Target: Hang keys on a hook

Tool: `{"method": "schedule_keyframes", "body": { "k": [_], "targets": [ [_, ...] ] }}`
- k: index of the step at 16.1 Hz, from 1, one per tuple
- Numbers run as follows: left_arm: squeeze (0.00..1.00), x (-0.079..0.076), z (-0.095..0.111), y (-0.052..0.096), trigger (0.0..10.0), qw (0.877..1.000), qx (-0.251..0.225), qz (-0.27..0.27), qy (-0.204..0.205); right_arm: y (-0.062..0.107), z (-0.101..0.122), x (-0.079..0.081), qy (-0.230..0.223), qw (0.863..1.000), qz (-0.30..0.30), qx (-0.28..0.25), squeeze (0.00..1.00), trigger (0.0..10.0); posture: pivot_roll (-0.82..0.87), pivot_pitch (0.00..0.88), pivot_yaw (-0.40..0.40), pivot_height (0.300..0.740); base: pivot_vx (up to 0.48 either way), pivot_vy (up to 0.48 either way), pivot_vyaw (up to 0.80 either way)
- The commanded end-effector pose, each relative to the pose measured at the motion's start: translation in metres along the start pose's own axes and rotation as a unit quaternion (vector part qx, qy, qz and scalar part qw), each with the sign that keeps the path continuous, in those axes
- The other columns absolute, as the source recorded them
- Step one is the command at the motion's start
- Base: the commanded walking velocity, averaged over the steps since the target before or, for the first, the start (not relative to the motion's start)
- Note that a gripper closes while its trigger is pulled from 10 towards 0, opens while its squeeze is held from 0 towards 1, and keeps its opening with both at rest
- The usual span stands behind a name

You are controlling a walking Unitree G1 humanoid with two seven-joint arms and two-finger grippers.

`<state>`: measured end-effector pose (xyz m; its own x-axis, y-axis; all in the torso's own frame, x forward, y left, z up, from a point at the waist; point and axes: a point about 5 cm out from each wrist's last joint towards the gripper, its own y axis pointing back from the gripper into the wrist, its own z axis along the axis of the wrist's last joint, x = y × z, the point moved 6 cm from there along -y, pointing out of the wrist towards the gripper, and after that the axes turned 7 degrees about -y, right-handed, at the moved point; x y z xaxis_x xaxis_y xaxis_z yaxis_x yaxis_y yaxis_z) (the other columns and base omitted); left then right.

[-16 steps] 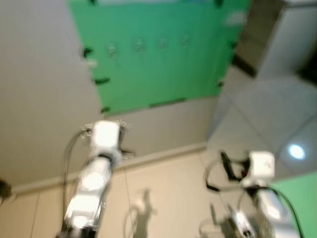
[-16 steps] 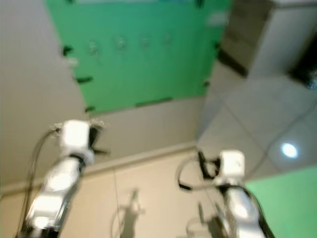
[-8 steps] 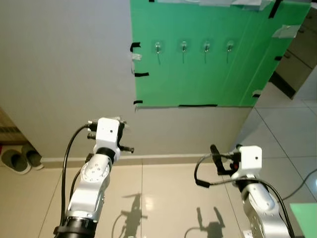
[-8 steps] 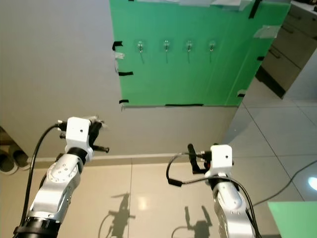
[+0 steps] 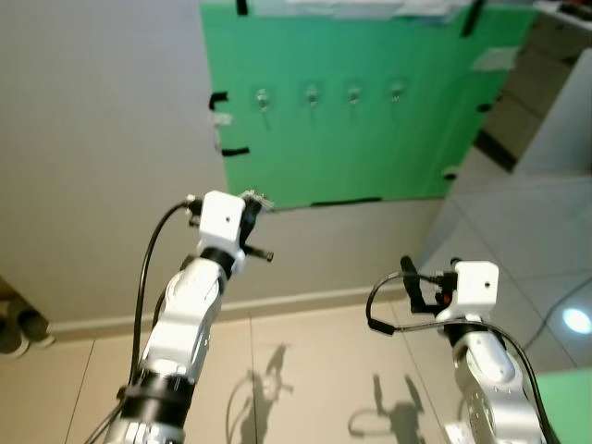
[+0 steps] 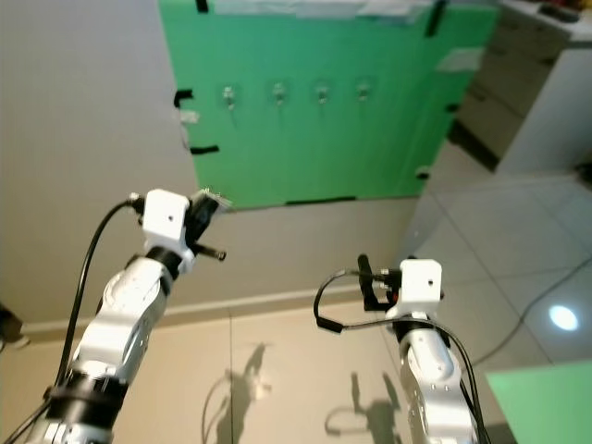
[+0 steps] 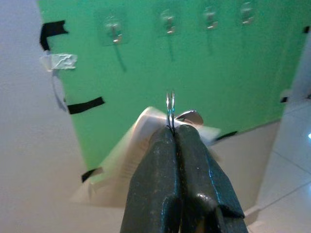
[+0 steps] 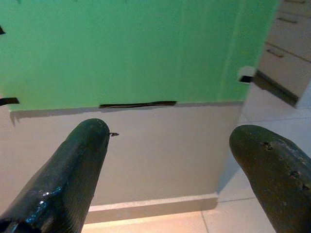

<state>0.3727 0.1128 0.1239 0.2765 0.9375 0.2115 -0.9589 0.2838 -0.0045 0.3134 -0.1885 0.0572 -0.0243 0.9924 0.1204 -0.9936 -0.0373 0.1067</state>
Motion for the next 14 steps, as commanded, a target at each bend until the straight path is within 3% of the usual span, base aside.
{"method": "schedule_keyframes", "body": {
  "k": [1,4,8,11,13,14],
  "targets": [
    [0.00,0.003,-0.001,-0.002,10.0,1.000,0.003,0.002,0.000,-0.004,0.006,0.002,0.000,1.000,0.001,-0.009,0.00,10.0,-0.07,0.000,0.030,0.740,0.480,0.000,0.00],
    [0.00,0.013,-0.002,-0.006,10.0,1.000,0.014,0.026,0.011,-0.003,0.006,0.000,0.001,1.000,-0.002,-0.010,0.00,10.0,-0.08,0.000,0.034,0.740,0.480,0.000,0.00],
    [0.00,0.008,-0.002,-0.007,10.0,1.000,0.010,0.018,0.013,-0.003,0.006,-0.001,0.006,1.000,0.000,-0.010,0.00,10.0,-0.08,0.000,0.037,0.740,0.480,0.000,0.00],
    [0.00,-0.005,-0.002,-0.007,10.0,1.000,0.008,0.000,-0.004,-0.002,0.006,0.004,0.003,1.000,0.015,-0.011,0.00,10.0,-0.08,0.000,0.034,0.740,0.480,0.000,0.00],
    [0.00,-0.015,-0.002,-0.006,10.0,0.999,0.008,-0.017,-0.028,0.000,0.005,0.006,0.005,1.000,0.021,-0.008,0.00,10.0,-0.08,0.000,0.032,0.740,0.000,0.000,0.71],
    [0.00,-0.014,-0.001,-0.006,10.0,1.000,0.002,-0.015,-0.021,0.000,0.004,0.007,0.007,1.000,0.023,-0.007,0.00,10.0,-0.08,0.000,0.033,0.740,0.000,-0.435,0.69]
  ]
}}
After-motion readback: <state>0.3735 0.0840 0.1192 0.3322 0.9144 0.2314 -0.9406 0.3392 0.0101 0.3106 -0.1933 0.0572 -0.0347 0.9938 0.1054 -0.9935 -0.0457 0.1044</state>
